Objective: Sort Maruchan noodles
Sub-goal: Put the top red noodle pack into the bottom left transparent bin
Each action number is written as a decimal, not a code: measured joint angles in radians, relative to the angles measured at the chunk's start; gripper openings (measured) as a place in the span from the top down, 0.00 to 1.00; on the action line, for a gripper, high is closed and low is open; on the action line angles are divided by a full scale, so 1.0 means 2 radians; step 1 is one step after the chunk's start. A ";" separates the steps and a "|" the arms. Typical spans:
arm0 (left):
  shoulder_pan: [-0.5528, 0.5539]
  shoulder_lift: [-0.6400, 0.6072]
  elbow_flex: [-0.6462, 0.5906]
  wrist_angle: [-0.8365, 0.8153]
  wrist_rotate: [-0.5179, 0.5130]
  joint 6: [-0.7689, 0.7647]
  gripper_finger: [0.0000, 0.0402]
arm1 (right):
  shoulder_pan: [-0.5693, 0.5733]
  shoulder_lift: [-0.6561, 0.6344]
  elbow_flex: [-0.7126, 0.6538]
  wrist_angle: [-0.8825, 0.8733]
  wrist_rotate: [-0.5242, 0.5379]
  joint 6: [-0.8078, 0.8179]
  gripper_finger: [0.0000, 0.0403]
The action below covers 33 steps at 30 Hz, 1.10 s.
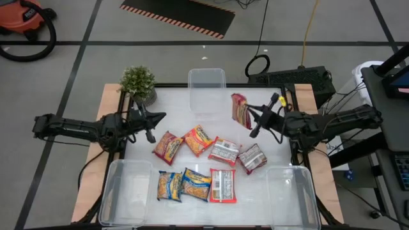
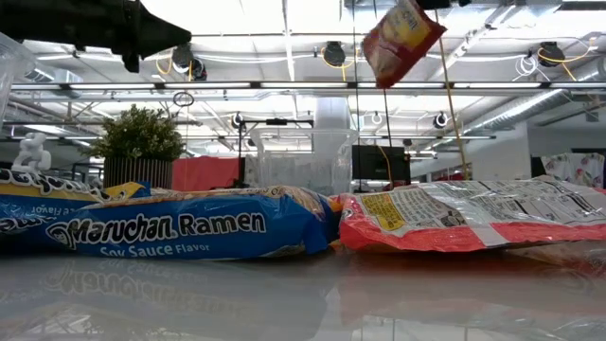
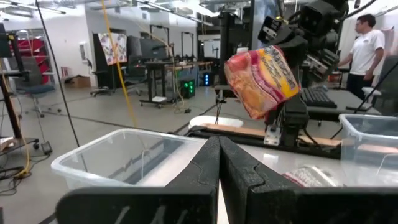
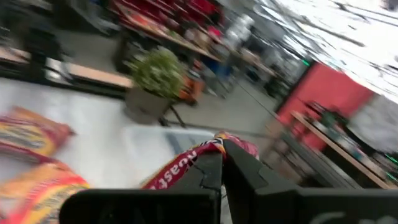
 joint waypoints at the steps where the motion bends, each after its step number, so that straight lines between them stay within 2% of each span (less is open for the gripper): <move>1: -0.001 0.009 0.000 0.014 0.000 0.001 0.98 | 0.000 0.001 -0.004 0.014 -0.021 -0.004 1.00; 6: -0.019 0.072 0.012 0.084 0.000 0.025 0.94 | 0.000 0.017 -0.017 0.085 -0.092 -0.007 1.00; 16: -0.056 0.237 0.133 0.068 -0.004 -0.004 0.65 | -0.001 0.111 -0.025 0.241 -0.218 -0.008 1.00; 19: -0.063 0.272 0.164 0.054 0.015 -0.029 0.59 | -0.001 0.141 -0.025 0.277 -0.255 -0.026 1.00; 22: -0.070 0.297 0.184 0.044 0.042 -0.050 0.54 | 0.000 0.158 -0.025 0.296 -0.275 -0.054 1.00; 28: -0.079 0.324 0.190 0.043 0.049 -0.086 0.47 | 0.000 0.162 -0.025 0.325 -0.278 -0.060 1.00; 33: -0.081 0.354 0.189 0.061 0.066 -0.106 0.45 | -0.001 0.162 -0.025 0.353 -0.316 -0.060 1.00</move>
